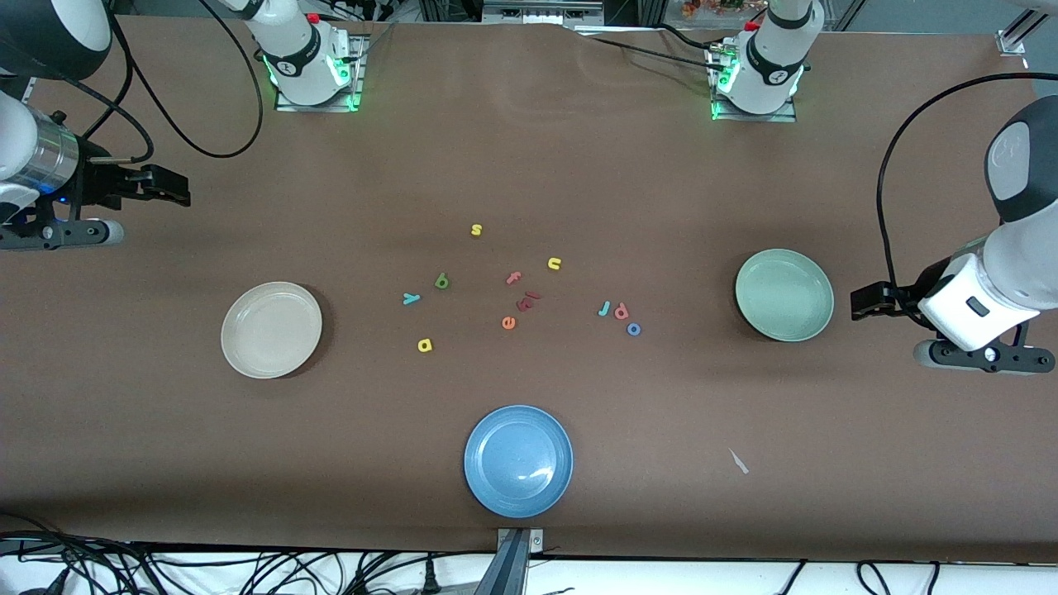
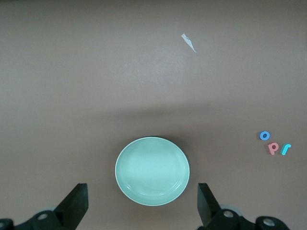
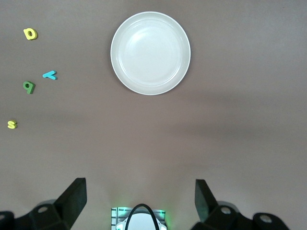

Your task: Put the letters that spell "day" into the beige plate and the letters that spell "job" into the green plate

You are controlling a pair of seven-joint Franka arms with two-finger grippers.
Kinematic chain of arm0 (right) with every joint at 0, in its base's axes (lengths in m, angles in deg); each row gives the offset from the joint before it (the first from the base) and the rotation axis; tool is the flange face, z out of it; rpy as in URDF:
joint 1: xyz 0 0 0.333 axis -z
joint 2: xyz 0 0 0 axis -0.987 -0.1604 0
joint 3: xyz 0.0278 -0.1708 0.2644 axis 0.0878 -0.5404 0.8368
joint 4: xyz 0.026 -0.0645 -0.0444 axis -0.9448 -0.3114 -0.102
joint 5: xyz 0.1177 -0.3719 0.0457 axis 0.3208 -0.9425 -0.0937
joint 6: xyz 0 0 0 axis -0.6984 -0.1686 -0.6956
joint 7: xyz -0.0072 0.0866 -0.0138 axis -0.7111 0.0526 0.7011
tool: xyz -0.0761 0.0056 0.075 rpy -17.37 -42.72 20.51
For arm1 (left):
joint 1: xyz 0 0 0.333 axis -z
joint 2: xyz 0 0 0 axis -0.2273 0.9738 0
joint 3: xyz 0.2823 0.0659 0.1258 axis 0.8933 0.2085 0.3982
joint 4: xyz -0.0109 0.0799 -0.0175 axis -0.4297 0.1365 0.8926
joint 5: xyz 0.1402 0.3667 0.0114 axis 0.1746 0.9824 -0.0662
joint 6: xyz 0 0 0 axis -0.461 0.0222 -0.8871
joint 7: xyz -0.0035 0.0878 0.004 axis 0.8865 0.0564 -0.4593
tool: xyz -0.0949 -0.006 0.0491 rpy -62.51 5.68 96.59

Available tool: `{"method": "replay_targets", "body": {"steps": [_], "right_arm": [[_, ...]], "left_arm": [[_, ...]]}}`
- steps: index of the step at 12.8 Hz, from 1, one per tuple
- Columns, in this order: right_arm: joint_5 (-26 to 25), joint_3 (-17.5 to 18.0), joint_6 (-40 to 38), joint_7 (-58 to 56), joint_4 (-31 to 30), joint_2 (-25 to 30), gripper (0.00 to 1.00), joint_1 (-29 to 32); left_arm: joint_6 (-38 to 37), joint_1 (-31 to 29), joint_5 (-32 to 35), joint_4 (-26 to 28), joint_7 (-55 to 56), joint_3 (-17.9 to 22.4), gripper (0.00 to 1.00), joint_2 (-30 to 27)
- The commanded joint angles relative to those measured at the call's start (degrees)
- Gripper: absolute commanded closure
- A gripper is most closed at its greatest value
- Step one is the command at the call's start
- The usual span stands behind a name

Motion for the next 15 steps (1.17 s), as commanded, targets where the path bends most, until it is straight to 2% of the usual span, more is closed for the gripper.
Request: {"method": "replay_targets", "body": {"steps": [1, 15], "right_arm": [[0.94, 0.10, -1.22, 0.35, 1.68, -0.73, 0.00, 0.42], [0.94, 0.10, -1.49, 0.35, 1.51, -0.65, 0.00, 0.42]], "left_arm": [[-1.07, 0.23, -1.56, -1.53, -0.26, 0.28, 0.00, 0.42], [-1.07, 0.31, -1.56, -1.53, -0.26, 0.28, 0.00, 0.42]]}}
